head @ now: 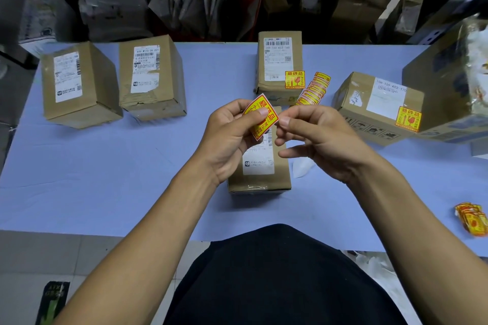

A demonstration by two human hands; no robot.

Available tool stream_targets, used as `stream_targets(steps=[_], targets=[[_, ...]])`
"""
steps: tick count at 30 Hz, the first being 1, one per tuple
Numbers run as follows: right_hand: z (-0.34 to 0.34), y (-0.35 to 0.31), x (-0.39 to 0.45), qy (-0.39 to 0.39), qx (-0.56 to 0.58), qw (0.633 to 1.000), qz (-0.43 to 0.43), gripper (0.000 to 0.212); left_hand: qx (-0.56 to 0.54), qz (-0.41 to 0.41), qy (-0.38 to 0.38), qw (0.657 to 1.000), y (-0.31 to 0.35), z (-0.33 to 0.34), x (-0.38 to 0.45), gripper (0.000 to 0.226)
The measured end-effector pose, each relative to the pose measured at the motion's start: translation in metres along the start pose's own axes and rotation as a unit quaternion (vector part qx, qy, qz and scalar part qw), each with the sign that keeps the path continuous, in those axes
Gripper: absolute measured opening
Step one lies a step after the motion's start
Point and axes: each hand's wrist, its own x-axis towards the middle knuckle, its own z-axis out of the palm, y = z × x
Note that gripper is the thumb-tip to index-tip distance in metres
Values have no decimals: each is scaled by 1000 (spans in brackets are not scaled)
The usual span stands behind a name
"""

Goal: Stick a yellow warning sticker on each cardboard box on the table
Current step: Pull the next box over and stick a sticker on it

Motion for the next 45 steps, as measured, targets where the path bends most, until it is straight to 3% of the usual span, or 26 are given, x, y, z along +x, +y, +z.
stream_targets(steps=[8,14,20,24,26,28,31,36,40,45], targets=[[4,4,-1,19,1,1000,-15,16,-9,4,13,1000,-3,2,-1,10],[8,6,1,29,-2,999,-25,33,-18,5,18,1000,-4,2,-1,8],[12,13,3,49,-4,998,-43,28,-29,6,36,999,-9,6,-3,5],[15,18,4,75,-18,995,-69,28,38,44,106,993,-21,10,-4,26],[17,20,4,87,-39,992,-85,27,114,97,119,982,-25,11,-5,19],[18,23,5,99,-67,988,-101,27,154,128,84,976,-26,11,-7,3],[17,26,6,113,-97,982,-115,26,116,108,41,987,-26,10,-9,14],[12,31,6,107,-145,974,-136,14,117,115,23,986,-27,8,-12,4],[8,36,7,112,-144,975,-127,16,114,102,47,987,-31,9,-7,12],[-14,62,13,199,-95,975,-33,20,29,-9,150,988,-43,5,7,14]])
